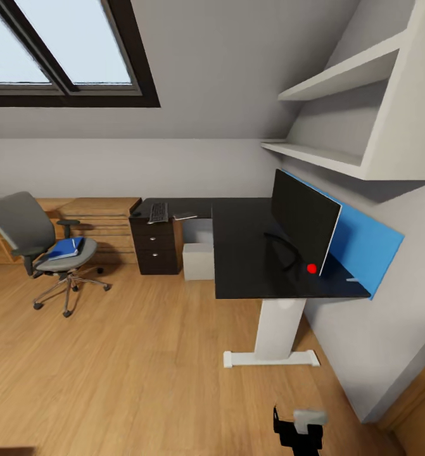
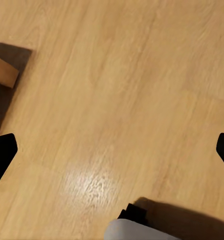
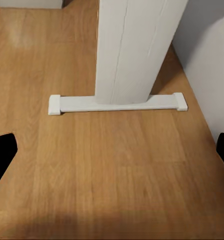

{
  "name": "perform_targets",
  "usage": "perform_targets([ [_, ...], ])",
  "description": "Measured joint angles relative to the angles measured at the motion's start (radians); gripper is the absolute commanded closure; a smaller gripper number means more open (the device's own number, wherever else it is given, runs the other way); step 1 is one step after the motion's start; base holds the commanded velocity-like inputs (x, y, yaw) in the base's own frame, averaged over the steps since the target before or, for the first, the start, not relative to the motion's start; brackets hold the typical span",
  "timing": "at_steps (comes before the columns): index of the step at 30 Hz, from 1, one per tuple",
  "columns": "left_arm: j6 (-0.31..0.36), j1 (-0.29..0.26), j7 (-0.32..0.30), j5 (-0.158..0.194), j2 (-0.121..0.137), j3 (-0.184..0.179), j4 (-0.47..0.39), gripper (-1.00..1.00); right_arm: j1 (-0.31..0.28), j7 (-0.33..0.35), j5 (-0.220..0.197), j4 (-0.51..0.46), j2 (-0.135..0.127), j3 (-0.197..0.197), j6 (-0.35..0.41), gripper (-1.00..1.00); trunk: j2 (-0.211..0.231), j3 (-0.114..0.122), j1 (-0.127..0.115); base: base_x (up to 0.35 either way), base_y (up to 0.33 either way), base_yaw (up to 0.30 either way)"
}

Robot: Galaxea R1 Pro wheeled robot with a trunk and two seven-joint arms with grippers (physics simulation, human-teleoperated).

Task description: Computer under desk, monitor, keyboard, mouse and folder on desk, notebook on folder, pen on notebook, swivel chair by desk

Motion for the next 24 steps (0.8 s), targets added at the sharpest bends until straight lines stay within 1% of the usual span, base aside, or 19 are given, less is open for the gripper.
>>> perform_targets([
  [1,-0.001,0.000,-0.004,0.000,0.000,0.001,0.012,-1.00,0.000,0.000,0.000,0.020,0.001,-0.001,-0.019,-1.00,0.000,0.000,0.000,-0.004,0.330,0.000],
  [4,-0.002,0.000,-0.016,0.001,0.001,0.002,0.036,-1.00,0.000,0.000,-0.001,0.040,0.001,-0.002,-0.047,-1.00,0.000,0.000,0.000,0.049,0.320,0.000],
  [7,-0.003,0.000,-0.054,0.001,0.001,0.004,0.074,-1.00,0.000,0.001,-0.001,0.064,0.002,-0.003,-0.083,-1.00,0.000,0.000,0.000,0.169,0.282,0.000],
  [10,-0.002,0.000,-0.121,0.001,0.002,0.005,0.102,-1.00,0.000,0.001,-0.001,0.089,0.005,-0.003,-0.099,-1.00,0.000,0.000,0.000,0.236,0.245,0.000],
  [12,-0.001,0.000,-0.150,0.001,0.002,0.005,0.110,-1.00,0.000,0.002,0.000,0.103,0.013,-0.003,-0.116,-1.00,0.000,0.000,-0.001,0.260,0.231,0.000],
  [15,-0.002,0.000,-0.170,0.002,0.002,0.006,0.117,-1.00,0.000,0.002,0.001,0.114,0.023,-0.003,-0.151,-1.00,0.000,0.000,-0.001,0.269,0.225,0.000],
  [19,-0.004,0.000,-0.179,0.002,0.001,0.007,0.121,-1.00,0.000,0.002,0.001,0.142,0.029,-0.003,-0.182,-1.00,0.000,0.000,-0.001,0.276,0.227,0.004],
  [22,-0.007,0.000,-0.181,0.003,0.000,0.007,0.123,-1.00,0.000,0.002,0.000,0.161,0.039,-0.002,-0.190,-1.00,0.000,0.000,-0.001,0.279,0.230,0.135],
  [24,-0.007,0.000,-0.181,0.003,0.000,0.007,0.123,-1.00,0.000,0.002,0.000,0.165,0.050,-0.002,-0.192,-1.00,0.000,0.000,-0.001,0.279,0.230,0.199],
])
